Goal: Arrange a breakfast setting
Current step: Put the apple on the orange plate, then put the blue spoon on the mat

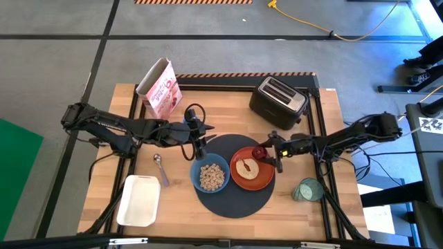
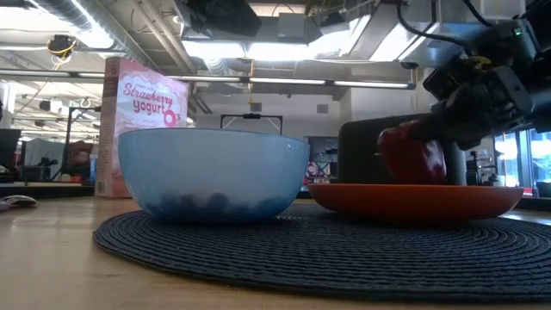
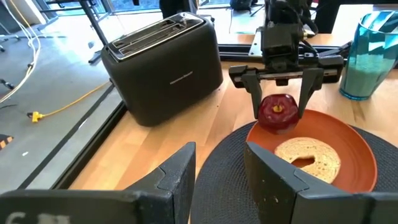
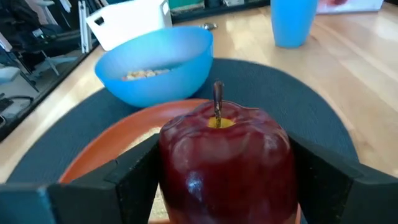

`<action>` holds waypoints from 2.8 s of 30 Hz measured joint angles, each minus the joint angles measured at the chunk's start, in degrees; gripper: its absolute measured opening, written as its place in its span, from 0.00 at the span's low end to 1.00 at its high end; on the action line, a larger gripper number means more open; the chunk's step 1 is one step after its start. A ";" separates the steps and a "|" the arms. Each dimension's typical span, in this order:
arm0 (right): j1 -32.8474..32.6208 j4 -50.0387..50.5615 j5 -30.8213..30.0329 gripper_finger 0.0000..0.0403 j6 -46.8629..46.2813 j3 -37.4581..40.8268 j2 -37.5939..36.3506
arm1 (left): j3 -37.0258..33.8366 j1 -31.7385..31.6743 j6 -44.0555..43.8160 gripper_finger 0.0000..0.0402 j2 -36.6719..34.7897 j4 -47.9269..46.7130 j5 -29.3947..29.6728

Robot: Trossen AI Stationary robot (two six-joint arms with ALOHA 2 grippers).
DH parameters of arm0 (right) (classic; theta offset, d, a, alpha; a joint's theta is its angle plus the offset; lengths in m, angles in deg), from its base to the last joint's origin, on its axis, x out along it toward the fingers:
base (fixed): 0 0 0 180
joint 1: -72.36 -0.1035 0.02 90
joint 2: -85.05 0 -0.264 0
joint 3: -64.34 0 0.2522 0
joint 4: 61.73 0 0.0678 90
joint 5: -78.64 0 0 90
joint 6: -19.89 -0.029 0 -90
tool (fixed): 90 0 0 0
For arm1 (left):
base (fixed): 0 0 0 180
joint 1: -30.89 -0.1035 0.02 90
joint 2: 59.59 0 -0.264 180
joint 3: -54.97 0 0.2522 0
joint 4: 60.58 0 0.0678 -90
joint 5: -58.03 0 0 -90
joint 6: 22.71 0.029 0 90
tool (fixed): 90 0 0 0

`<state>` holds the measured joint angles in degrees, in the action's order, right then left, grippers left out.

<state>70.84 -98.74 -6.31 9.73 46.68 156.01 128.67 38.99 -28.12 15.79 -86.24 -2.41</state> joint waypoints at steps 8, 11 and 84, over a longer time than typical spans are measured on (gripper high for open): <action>0.02 -0.36 -0.06 0.88 -1.54 0.00 2.24 | 0.00 0.02 -0.04 0.33 0.00 -0.02 0.00; 0.02 -0.38 -0.97 0.96 -2.47 -0.02 2.27 | 0.00 0.02 -0.07 0.33 0.00 -0.02 0.00; -12.29 98.24 -32.12 0.95 -19.23 -56.23 -10.70 | -11.23 -0.77 -2.97 0.36 -2.75 -1.31 -0.07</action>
<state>58.56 -0.49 -38.42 -9.50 -9.55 145.31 117.44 38.21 -31.10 13.03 -87.56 -2.48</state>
